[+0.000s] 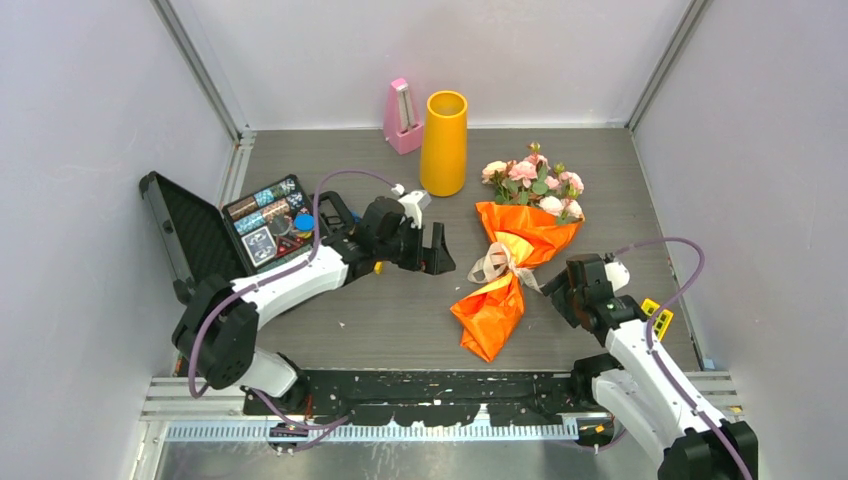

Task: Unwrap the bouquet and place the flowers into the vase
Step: Untie the ribbon from the wrapping paper.

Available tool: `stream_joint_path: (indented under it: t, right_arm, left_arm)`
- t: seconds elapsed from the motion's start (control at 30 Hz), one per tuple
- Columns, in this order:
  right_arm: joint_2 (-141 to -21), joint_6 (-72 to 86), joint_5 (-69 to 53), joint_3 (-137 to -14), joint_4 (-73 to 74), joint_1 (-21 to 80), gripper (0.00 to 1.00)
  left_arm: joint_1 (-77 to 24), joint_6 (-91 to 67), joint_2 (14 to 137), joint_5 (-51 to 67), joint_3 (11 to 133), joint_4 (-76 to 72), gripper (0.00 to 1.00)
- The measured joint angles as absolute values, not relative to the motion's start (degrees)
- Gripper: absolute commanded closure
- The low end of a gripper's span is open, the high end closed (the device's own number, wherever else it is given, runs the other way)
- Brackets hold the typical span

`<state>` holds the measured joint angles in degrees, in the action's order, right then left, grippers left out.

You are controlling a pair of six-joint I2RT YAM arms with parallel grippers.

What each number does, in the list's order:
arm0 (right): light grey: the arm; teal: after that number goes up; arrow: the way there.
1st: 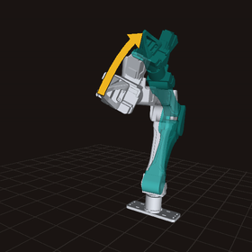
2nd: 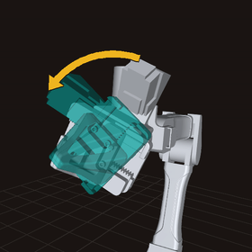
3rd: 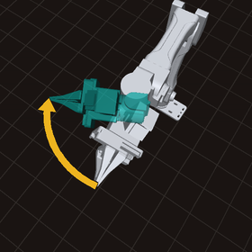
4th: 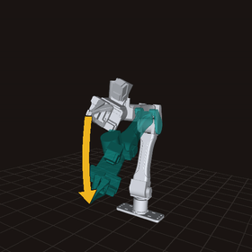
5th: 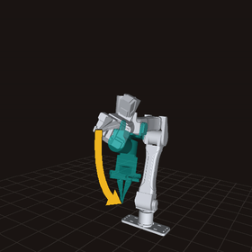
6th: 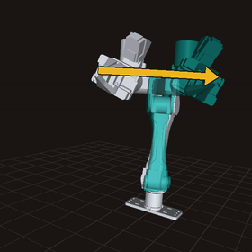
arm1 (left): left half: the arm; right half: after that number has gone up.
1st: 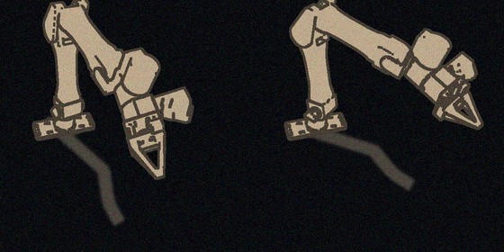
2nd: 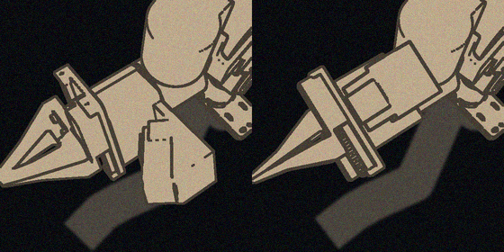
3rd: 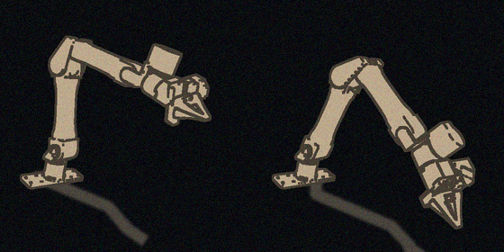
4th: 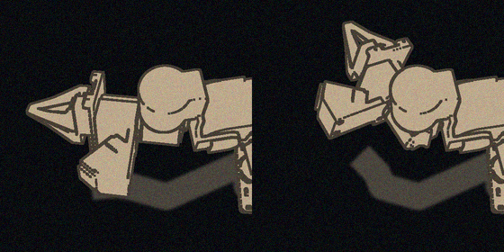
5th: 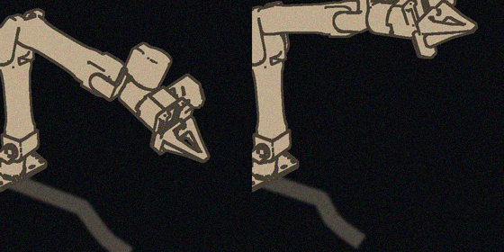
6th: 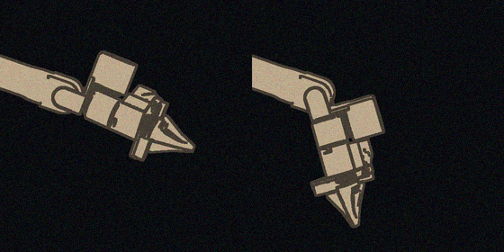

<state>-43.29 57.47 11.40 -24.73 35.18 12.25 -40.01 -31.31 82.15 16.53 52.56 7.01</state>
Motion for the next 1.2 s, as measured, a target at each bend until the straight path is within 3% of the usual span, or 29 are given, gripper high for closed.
stream_joint_path:
  t: [0.27,0.6,1.2]
  right_arm:
    - [-43.0,64.8,14.3,-21.1,31.0,12.1,0.37]
    - [-47.3,70.5,13.7,-18.8,21.8,12.0,0.42]
    - [-54.2,74.5,10.2,-16.1,9.7,11.9,0.49]
  left_arm:
    - [-40.5,-32.6,89.7,16.2,55.8,1.1,0.17]
    - [-43.5,-34.3,104.0,16.7,64.2,-1.8,0.19]
    - [-45.0,-34.6,114.1,17.8,71.5,-3.1,0.32]
